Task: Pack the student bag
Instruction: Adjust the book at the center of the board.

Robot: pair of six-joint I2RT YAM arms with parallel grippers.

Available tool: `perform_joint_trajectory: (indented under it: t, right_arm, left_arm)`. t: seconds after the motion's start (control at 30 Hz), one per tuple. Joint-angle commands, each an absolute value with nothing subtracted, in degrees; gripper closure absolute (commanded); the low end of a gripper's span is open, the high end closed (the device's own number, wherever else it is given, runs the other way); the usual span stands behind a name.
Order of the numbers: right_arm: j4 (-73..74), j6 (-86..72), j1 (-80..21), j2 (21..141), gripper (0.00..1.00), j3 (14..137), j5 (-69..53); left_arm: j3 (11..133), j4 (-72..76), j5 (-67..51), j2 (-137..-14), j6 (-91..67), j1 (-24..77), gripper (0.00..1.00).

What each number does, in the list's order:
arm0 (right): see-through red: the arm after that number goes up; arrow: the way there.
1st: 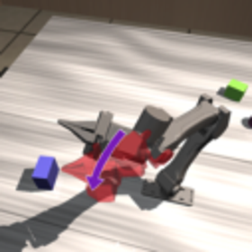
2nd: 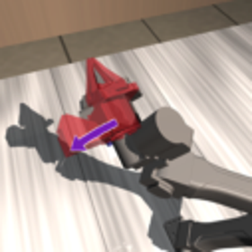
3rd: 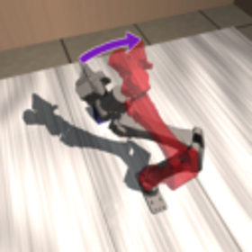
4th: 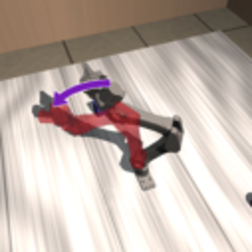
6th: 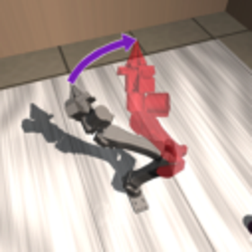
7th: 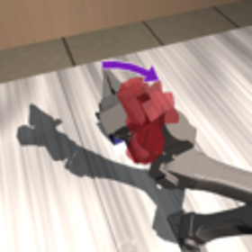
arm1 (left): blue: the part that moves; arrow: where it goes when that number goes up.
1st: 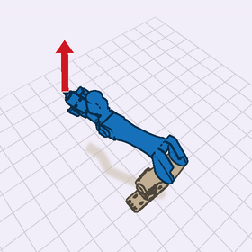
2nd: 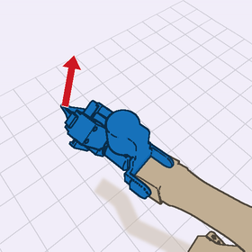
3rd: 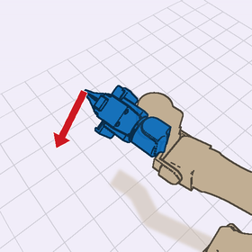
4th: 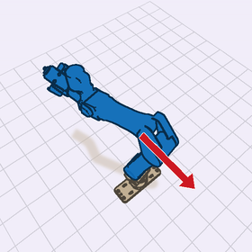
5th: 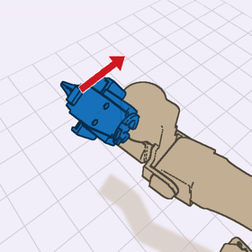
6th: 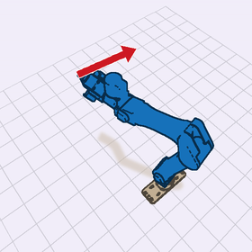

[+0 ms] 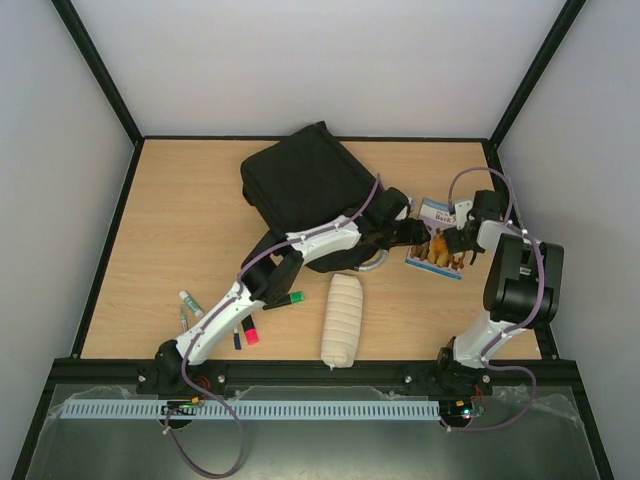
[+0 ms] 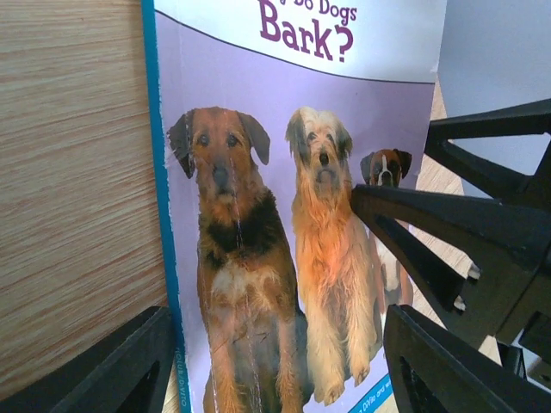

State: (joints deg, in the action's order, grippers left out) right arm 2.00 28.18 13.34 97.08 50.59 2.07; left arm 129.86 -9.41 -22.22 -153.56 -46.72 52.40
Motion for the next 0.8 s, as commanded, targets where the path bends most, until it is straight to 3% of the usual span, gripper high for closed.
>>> perform_joint_trajectory:
  t: [0.0,0.53,0.77]
  right_arm:
    - [24.8,27.9,12.3,100.6,0.35,50.4,-8.8]
    - [29.4,27.1,12.4,99.6,0.34,50.8,-11.9]
    - [32.5,20.1,13.9,94.6,0.33,56.0,-6.7]
  left_arm:
    - [129.8,-16.7,-23.2,-156.9,-49.3,54.7,0.32]
    - [106.8,-10.2,-31.1,-138.0,-48.1,55.6,0.47]
    - [100.9,-13.6,-20.7,-130.5,-47.5,55.3,0.39]
